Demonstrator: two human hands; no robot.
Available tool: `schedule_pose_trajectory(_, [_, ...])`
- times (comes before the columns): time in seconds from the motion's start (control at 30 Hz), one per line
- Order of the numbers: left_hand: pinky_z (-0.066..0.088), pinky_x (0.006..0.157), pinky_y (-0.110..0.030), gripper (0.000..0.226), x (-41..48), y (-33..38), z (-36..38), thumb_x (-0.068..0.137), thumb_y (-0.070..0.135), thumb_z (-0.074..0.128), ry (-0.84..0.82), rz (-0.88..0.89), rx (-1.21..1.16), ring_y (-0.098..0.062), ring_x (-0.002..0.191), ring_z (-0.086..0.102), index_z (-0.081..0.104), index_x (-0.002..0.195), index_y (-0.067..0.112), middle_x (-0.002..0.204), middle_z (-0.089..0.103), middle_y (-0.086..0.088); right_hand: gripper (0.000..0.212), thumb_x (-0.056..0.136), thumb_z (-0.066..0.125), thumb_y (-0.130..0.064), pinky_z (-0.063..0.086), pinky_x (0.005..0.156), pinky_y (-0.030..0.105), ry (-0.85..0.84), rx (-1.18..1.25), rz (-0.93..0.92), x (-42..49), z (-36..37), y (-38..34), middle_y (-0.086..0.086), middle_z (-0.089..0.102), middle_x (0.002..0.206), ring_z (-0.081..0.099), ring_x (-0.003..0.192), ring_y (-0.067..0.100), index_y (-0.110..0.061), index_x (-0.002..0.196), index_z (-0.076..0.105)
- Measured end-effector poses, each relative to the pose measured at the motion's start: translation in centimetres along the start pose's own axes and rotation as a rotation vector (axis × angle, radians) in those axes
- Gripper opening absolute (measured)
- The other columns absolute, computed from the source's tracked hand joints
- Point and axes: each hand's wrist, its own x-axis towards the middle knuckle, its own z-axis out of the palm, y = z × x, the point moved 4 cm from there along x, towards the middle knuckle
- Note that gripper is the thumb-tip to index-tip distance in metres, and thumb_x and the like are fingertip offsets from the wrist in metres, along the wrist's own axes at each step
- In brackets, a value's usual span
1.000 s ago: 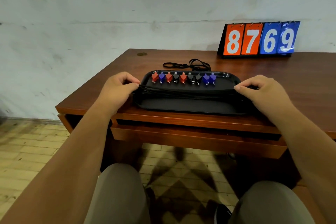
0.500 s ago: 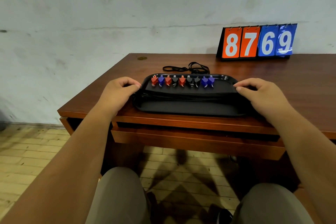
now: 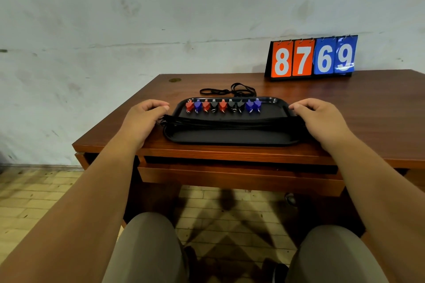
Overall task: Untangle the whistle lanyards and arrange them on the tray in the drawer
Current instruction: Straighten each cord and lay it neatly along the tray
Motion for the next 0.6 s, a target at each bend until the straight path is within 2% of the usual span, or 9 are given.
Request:
schedule_pose_trajectory(0.1, [0.046,0.086,-0.026,0.015,0.0,0.1,-0.2,0.097,0.041,0.073,0.022,-0.020,-0.032,-0.010,0.112,0.066,0.083,0.106,0.032,0.112,0.078,0.012,0.023,0.105,0.058,-0.038,0.057,0.080,0.035,0.011,0.023,0.033,-0.1,-0.1,-0.3,-0.011,0.077,0.105,0.070,0.098,0.019,-0.035,0.103,0.081])
schedule_pose_trajectory(0.23, [0.048,0.094,-0.031,0.017,-0.2,0.5,-0.1,0.095,0.046,0.072,0.003,-0.033,-0.021,-0.011,0.114,0.067,0.083,0.102,0.034,0.111,0.079,0.014,0.023,0.104,0.059,-0.037,0.055,0.081,0.034,0.005,0.061,0.080,-0.3,-0.4,-0.7,-0.012,0.077,0.106,0.068,0.102,0.015,-0.033,0.102,0.082])
schedule_pose_trajectory(0.33, [0.047,0.090,-0.028,0.018,-0.2,1.0,0.1,0.098,0.044,0.069,-0.013,-0.029,0.026,-0.008,0.110,0.066,0.081,0.103,0.032,0.112,0.077,0.014,0.024,0.107,0.057,-0.034,0.044,0.075,0.027,-0.028,0.060,0.089,-0.2,-1.0,-0.9,-0.015,0.073,0.109,0.061,0.098,0.005,-0.032,0.108,0.080])
schedule_pose_trajectory(0.43, [0.044,0.077,-0.020,0.015,-0.3,1.7,0.4,0.103,0.038,0.065,-0.014,0.032,0.134,-0.002,0.103,0.063,0.078,0.109,0.033,0.112,0.072,0.016,0.024,0.107,0.056,-0.037,0.048,0.089,0.034,-0.054,0.048,0.111,0.4,-1.5,-1.2,-0.014,0.072,0.113,0.061,0.105,0.006,-0.035,0.109,0.080])
schedule_pose_trajectory(0.5, [0.045,0.076,-0.019,0.014,-0.1,2.6,0.7,0.105,0.037,0.063,-0.001,0.096,0.182,-0.003,0.102,0.064,0.075,0.111,0.034,0.112,0.071,0.016,0.024,0.107,0.057,-0.037,0.054,0.098,0.043,-0.063,0.062,0.113,0.8,-1.5,-1.5,-0.010,0.073,0.113,0.064,0.110,0.015,-0.035,0.110,0.081])
schedule_pose_trajectory(0.6, [0.052,0.076,-0.023,0.012,0.7,4.4,1.5,0.105,0.036,0.063,0.009,0.157,0.229,-0.006,0.099,0.066,0.074,0.111,0.034,0.109,0.071,0.015,0.024,0.108,0.056,-0.034,0.054,0.102,0.045,-0.085,0.027,0.077,1.4,-1.5,-2.7,-0.008,0.072,0.114,0.063,0.114,0.018,-0.032,0.112,0.080])
